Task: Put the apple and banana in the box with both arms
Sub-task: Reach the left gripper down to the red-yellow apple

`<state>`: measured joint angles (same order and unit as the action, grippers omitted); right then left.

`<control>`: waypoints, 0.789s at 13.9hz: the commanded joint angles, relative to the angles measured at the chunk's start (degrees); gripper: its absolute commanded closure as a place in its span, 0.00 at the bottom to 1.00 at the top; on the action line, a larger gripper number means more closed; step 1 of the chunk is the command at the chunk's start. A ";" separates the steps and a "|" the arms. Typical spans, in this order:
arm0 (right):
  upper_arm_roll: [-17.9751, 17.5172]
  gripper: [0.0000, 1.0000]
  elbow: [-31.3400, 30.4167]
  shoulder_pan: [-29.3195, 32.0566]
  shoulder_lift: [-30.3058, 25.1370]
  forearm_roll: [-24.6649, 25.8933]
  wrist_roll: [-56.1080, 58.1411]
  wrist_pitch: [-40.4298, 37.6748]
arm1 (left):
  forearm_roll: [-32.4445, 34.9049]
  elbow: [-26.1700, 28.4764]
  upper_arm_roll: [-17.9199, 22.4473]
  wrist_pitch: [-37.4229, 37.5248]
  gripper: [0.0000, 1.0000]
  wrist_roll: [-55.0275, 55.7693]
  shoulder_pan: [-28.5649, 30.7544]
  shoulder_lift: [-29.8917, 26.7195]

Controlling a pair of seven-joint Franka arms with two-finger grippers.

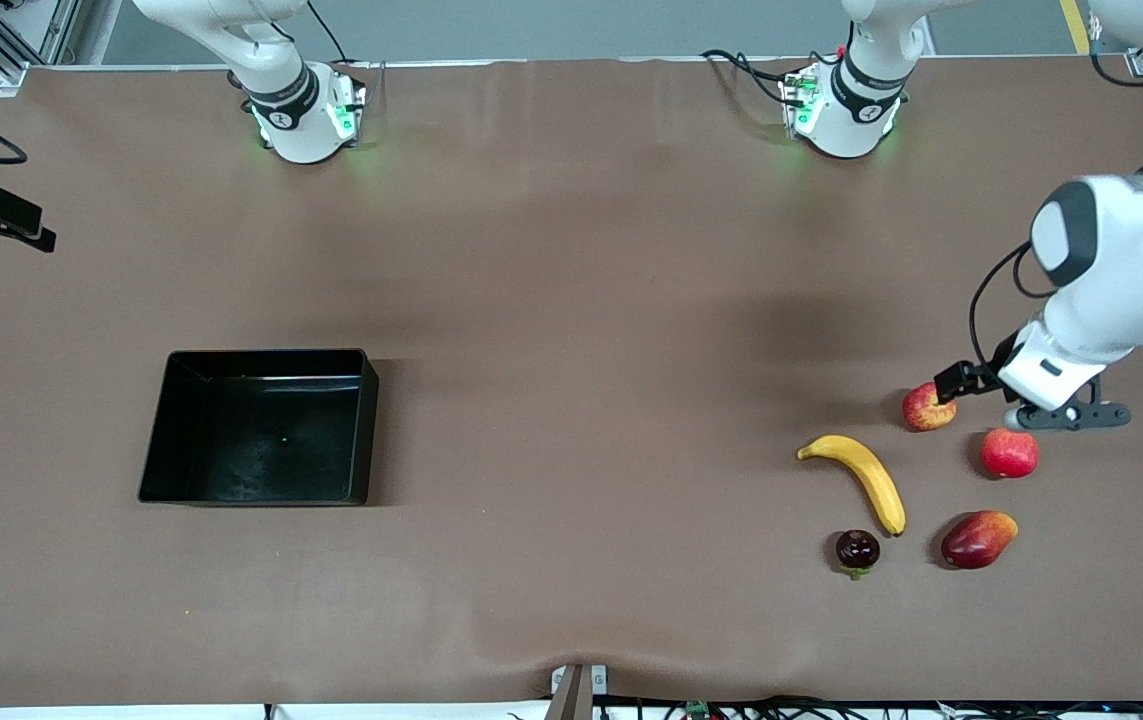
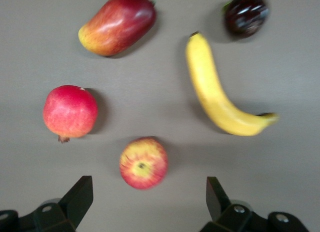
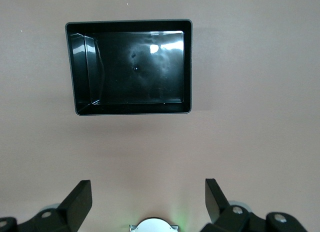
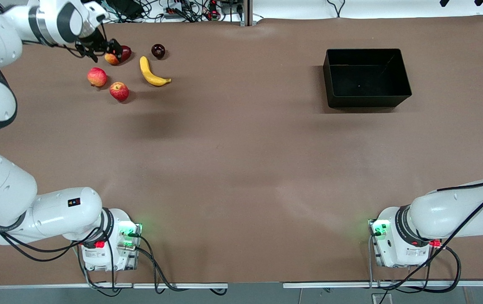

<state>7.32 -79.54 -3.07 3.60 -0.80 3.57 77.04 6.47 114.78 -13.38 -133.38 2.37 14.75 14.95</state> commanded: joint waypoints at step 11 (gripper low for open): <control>0.15 0.00 -1.84 -0.10 6.85 -0.34 0.55 10.66 | 3.55 0.10 -0.42 -4.79 0.00 -0.61 2.21 12.20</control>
<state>7.38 -81.83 -3.06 9.39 -0.80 3.68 86.44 8.93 114.92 -13.51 -137.64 2.18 16.47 26.05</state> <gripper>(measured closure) 0.000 0.000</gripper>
